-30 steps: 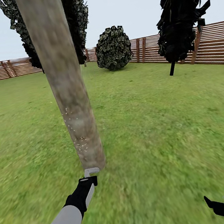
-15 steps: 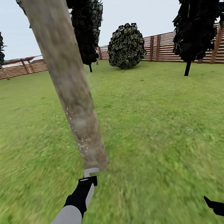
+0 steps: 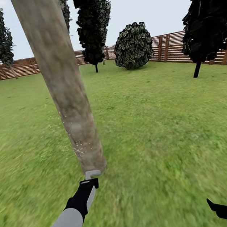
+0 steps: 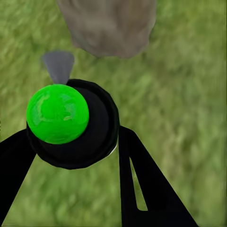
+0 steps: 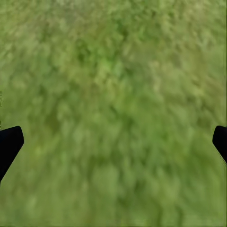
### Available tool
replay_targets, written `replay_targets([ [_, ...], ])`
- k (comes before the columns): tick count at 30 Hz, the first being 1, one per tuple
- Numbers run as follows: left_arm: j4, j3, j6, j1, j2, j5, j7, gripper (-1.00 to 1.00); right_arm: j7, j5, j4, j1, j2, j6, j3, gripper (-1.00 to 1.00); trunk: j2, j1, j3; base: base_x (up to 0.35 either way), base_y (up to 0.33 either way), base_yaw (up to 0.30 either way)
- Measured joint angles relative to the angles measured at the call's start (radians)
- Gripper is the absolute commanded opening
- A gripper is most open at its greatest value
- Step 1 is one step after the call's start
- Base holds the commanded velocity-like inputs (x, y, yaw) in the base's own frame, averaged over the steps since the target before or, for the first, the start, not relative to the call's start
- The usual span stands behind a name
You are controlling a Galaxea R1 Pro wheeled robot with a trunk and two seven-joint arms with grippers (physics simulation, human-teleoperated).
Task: In the garden, pick up the pesticide atomizer on the floor and spray pesticide onto both trees until each tree trunk is fully covered.
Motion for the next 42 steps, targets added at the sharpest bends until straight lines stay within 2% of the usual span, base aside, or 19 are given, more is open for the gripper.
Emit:
replay_targets([
  [23,0.001,0.0,0.0,0.0,0.0,0.0,-0.002,-1.0,0.0,0.0,0.0,0.0,0.0,0.0,0.0,1.0,0.0,0.0,0.0,0.096,-0.27,0.277],
  [42,0.0,0.001,0.0,0.0,0.001,0.0,-0.001,-1.0,-0.002,0.0,-0.001,0.0,0.0,-0.001,0.0,1.0,0.0,0.0,0.0,0.027,-0.27,0.015],
])
